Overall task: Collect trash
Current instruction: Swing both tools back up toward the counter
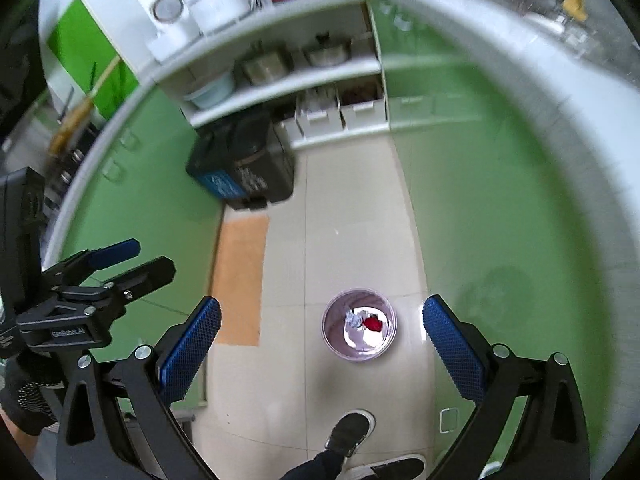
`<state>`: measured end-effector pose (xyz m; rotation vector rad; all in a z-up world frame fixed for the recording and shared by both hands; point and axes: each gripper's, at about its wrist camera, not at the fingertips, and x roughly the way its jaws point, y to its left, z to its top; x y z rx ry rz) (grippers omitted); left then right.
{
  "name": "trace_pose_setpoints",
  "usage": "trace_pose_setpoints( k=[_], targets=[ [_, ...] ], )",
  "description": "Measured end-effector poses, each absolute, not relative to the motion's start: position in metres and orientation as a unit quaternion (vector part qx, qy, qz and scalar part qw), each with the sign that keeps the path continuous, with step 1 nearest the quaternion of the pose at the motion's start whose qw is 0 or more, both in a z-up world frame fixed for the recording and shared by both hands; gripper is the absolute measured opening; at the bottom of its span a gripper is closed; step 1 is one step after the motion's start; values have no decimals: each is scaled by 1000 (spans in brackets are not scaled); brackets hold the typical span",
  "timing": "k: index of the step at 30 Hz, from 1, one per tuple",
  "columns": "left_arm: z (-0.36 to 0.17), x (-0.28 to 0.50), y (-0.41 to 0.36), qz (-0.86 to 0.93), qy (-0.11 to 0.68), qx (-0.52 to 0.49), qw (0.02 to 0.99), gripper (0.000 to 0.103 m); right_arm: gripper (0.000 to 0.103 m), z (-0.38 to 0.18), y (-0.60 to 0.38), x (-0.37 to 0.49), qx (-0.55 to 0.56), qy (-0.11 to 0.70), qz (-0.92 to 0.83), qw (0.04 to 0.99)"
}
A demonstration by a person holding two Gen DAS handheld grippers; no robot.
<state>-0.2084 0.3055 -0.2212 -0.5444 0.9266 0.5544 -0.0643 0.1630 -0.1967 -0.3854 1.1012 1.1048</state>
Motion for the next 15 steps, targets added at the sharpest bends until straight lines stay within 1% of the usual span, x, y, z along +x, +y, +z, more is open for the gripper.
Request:
trace_pose_setpoints(
  k=[6,11,15],
  targets=[
    [-138,-183,271,237,408,-209,857,100,97,-119,117,-49,-149,449,468,747],
    [-92,-156,246,207,384,-200,877,100,97,-76,67,-27,-130,425,427,788],
    [-66,-127,219,167,377,-184,892,100,97,-48,18,-5,-112,412,376,823]
  ],
)
